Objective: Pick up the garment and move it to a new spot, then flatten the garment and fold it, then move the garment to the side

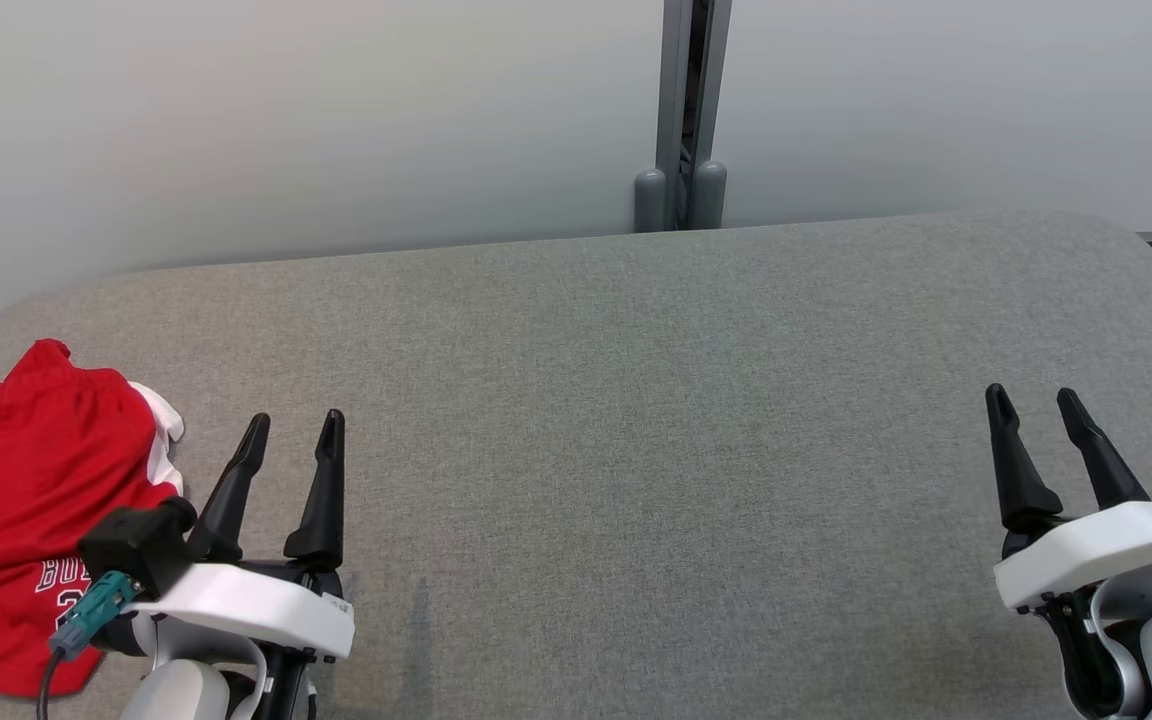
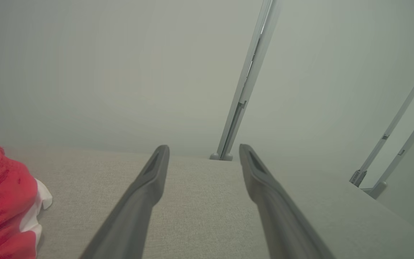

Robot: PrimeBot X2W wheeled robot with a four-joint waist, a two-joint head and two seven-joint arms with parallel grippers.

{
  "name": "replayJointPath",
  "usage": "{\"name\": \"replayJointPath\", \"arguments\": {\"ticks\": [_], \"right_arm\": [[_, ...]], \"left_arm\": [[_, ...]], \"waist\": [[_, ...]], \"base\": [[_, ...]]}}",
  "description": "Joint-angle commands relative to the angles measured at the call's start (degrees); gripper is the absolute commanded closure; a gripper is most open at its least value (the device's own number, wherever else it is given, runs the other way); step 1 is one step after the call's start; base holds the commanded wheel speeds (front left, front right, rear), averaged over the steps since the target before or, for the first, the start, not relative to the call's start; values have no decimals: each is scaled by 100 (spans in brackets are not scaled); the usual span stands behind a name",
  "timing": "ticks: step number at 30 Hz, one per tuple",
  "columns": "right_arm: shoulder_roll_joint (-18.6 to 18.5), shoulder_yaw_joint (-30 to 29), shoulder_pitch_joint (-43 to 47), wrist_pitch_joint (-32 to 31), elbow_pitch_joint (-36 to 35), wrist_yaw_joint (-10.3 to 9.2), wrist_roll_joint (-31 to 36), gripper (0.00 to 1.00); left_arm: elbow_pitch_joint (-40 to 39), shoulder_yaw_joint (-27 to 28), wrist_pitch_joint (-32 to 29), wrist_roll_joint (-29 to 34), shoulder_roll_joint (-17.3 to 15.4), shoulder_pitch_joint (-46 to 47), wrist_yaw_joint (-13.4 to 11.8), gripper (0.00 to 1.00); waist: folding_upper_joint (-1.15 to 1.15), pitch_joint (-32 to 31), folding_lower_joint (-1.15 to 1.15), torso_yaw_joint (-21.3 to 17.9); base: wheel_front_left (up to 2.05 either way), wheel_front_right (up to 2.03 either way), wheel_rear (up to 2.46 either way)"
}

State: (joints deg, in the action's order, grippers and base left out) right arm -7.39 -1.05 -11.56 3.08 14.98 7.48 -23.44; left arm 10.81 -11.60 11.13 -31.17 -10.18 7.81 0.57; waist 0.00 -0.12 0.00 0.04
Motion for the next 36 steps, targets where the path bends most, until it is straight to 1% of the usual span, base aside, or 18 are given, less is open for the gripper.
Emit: {"name": "replayJointPath", "arguments": {"ticks": [1, 22, 36], "right_arm": [[-58, 31, -118, 66, -38, 2, 139, 0], [84, 145, 30, 471, 94, 1, 1141, 0], [229, 90, 128, 650, 135, 1, 1440, 0]], "left_arm": [[-23, 31, -1, 115, -53, 65, -31, 0], [192, 129, -89, 739, -66, -36, -225, 0], [276, 120, -236, 1087, -129, -14, -281, 0]], "waist": [[0, -1, 0, -1], [0, -21, 0, 12], [0, -37, 0, 11]], "base": [[0, 0, 0], [0, 0, 0], [0, 0, 0]]}}
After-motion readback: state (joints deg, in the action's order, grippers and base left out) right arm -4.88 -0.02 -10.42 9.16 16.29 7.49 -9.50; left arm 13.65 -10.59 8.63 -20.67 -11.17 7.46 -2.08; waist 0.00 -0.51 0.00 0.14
